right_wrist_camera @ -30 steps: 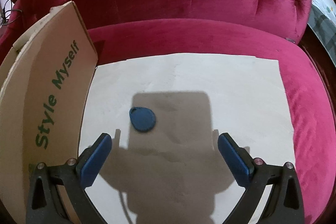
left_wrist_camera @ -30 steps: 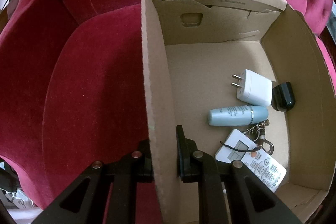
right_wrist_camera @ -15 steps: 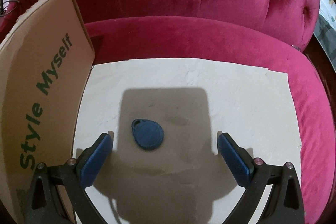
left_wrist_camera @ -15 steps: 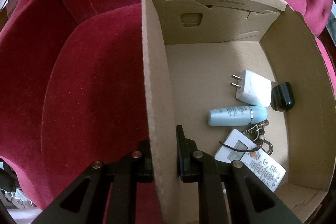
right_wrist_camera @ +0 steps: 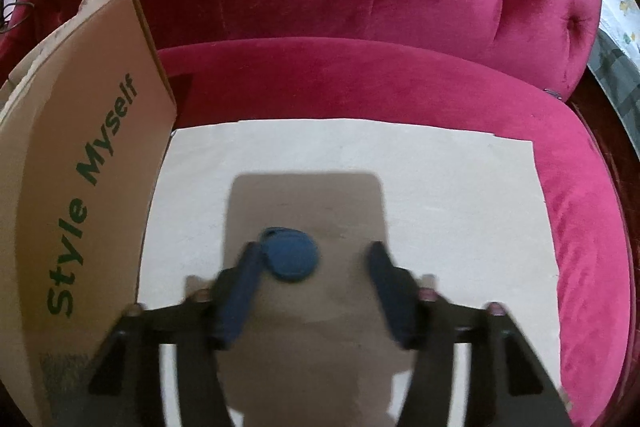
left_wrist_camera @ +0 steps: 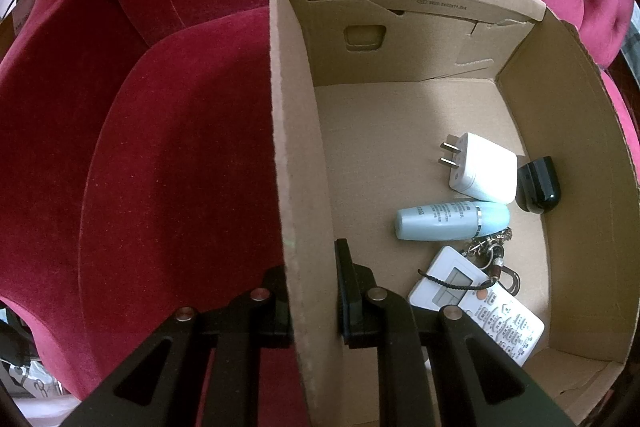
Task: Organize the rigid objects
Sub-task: 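Lift the blue key tag and carry it over the box with the right gripper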
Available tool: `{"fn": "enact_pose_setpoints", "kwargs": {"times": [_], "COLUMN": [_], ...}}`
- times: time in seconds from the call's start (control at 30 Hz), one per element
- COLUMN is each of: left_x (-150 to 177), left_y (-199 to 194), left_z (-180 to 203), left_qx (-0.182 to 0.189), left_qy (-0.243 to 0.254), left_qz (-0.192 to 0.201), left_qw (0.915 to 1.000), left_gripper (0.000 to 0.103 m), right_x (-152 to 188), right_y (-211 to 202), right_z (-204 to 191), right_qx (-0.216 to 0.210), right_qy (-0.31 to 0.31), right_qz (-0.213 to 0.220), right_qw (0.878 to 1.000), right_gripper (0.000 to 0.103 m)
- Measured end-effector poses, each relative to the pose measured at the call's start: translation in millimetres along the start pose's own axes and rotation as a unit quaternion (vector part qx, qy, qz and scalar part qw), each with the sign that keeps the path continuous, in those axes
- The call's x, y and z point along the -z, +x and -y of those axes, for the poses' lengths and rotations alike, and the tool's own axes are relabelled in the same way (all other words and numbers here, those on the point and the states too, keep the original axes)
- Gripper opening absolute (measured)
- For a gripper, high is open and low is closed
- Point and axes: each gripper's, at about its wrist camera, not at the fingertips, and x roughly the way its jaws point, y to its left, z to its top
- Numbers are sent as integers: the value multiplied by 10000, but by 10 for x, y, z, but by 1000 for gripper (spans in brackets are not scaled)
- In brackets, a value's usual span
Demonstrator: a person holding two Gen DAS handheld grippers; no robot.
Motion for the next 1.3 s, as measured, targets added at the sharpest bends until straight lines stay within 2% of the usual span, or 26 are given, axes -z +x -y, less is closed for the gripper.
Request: {"fn": "enact_pose_setpoints", "kwargs": {"times": [0.03,0.07,0.6,1.3], "left_x": [0,-1,0,14], "left_y": [1,3,-7,3], "left_z": [-1,3,8,11], "left_qx": [2,-5,-15,-36], "left_qy": [-2,5,5,-51], "left_qz": [-2,-3,2,6], "left_qw": [10000,10000,10000,10000], "left_gripper": [16,16,16,16], "right_x": [-5,-15,-96,-163], "right_y": [-6,-13,-172,-962], "right_z": [10,15,116,-87], "right_qx": [25,36,-35,43], "right_qy": [-10,-23,135,-77], "right_qz": [-10,-22,-31,510], "right_qw": [10000,10000,9999,9987], "right_gripper": [29,28,28,28]}}
